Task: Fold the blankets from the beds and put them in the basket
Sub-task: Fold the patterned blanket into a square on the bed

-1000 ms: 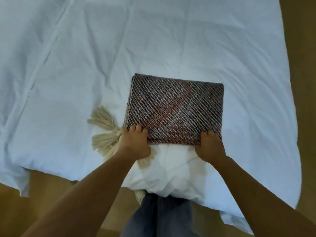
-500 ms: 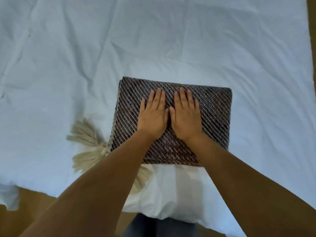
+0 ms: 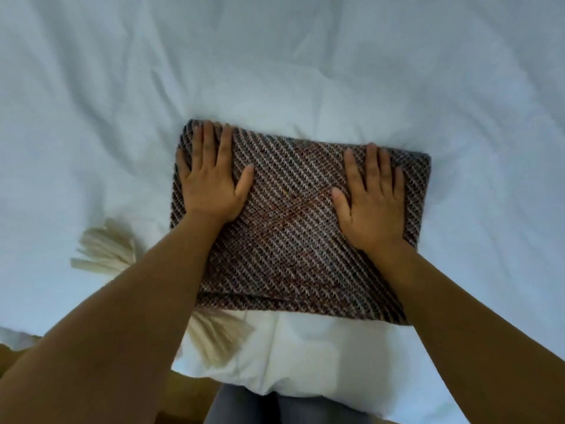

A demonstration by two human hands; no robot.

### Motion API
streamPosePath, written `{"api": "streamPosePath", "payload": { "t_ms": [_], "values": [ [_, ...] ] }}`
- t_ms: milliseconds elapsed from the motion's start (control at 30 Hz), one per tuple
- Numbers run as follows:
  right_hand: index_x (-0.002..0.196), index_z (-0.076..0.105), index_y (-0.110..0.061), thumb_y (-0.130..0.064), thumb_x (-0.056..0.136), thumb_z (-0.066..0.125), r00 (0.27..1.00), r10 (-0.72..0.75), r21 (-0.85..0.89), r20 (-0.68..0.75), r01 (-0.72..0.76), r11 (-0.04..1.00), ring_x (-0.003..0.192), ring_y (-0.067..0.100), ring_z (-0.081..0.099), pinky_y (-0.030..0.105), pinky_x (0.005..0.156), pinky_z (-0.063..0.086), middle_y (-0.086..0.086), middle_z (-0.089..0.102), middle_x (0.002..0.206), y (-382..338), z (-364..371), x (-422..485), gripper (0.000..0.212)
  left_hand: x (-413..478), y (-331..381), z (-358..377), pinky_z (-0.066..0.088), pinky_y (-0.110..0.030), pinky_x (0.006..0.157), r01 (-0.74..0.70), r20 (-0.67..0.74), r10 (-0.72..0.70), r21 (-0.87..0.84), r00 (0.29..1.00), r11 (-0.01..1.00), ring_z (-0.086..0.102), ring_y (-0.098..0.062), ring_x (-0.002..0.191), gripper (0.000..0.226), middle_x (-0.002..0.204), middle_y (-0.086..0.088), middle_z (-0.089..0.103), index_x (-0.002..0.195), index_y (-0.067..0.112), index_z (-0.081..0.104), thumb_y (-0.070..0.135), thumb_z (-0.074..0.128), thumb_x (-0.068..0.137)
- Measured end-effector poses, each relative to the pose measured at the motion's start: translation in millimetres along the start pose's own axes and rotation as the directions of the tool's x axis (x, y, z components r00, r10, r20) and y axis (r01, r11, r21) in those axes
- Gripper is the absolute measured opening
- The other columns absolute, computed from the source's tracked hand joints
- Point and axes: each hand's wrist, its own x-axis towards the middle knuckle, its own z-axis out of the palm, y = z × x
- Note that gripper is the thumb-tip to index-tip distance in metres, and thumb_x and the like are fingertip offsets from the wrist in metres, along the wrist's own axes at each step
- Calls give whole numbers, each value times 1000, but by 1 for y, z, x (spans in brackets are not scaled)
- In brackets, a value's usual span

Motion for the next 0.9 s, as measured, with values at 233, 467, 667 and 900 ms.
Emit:
{"api": "streamPosePath", "payload": {
  "t_ms": [233, 467, 667, 900],
  "values": [
    [149, 5, -21, -47, 94, 20, 959, 280, 34, 45, -281, 959, 146, 27, -4, 53, 114, -7, 11, 2, 158, 19, -16, -13, 63, 2, 10, -18, -10, -51, 113, 52, 98, -51, -16, 994, 999, -13, -23, 143, 70, 157, -8, -11, 147, 19, -10, 56, 13, 92],
    [145, 3, -16, -39, 96, 18, 982, -191, 171, -3, 188, 967, 142, 20, 1, 43, 114, -7, 2, 1, 152, -90, -5, -67, 56, -130, 52, -2, -16, -40, 111, 48, 43, -41, -190, 998, 981, -14, -14, 139, 59, 150, 1, -10, 143, 19, -6, 45, 11, 93],
    [143, 15, -18, -39, 94, 26, 999, -45, 80, 13, 44, 996, 139, 23, 10, 46, 113, 6, 10, 25, 152, -53, 22, -99, 54, -150, 4, 19, -9, -37, 112, 88, 107, -75, -125, 991, 988, -6, -16, 140, 64, 156, -11, 5, 142, 17, -5, 51, 12, 90],
    [146, 14, -19, -46, 92, 22, 996, 66, 110, 60, -72, 991, 143, 33, 16, 48, 114, 8, 15, 18, 155, -11, 11, -114, 60, -140, -21, 5, -3, -43, 114, 134, 161, -105, -184, 981, 974, -5, -25, 144, 88, 157, -13, -5, 147, 17, -9, 67, 28, 85]
  ]
}}
